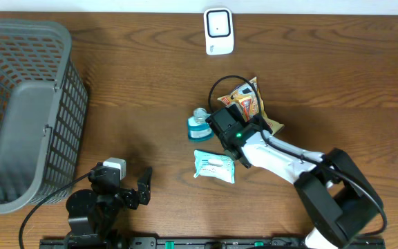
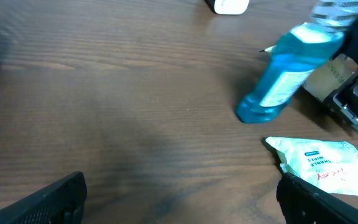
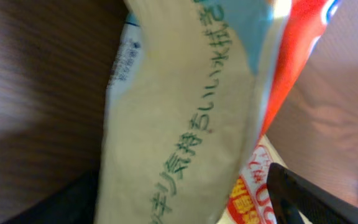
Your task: Scan the item barcode
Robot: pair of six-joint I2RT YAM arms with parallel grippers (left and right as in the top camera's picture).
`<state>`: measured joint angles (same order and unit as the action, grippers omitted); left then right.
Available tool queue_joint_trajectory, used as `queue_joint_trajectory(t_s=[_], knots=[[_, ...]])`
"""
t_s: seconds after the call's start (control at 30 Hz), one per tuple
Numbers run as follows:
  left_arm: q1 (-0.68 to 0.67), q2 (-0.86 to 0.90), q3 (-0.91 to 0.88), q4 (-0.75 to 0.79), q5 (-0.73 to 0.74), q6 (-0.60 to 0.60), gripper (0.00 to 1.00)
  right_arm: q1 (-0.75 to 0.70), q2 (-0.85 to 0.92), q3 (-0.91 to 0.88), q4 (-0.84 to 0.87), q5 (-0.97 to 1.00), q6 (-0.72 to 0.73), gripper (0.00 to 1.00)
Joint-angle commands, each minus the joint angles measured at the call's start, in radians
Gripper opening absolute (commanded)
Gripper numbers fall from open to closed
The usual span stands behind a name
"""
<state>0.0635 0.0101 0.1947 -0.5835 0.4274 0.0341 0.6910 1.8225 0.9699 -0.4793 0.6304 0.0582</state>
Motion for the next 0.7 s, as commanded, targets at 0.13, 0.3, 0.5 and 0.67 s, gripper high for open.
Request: queue_joint_trajectory(t_s=[0.13,0.3,0.5,0.67], knots=[[-0.003,-0.006,0.005,0.0,-0.002,0.014,0.98,-0.004,0.136,-0.014,-0.14,-0.013,0.087,0.32],[-0.003,-0.006,0.005,0.0,-0.002,0.014,0.98,-0.018,0.109,0.04,-0.174,-0.242,0.083,0.04],[-0.003,-0.006,0.005,0.0,-0.002,0.014,0.98,-0.195,-0.08,0.293,-0.452,-0.809,-0.021,0.01],[-0.003,-0.006,0.005,0.0,-0.002,0.014,0.98,-0.449,-0.211,0.352,-0.586,-1.327,0.0,0.01]])
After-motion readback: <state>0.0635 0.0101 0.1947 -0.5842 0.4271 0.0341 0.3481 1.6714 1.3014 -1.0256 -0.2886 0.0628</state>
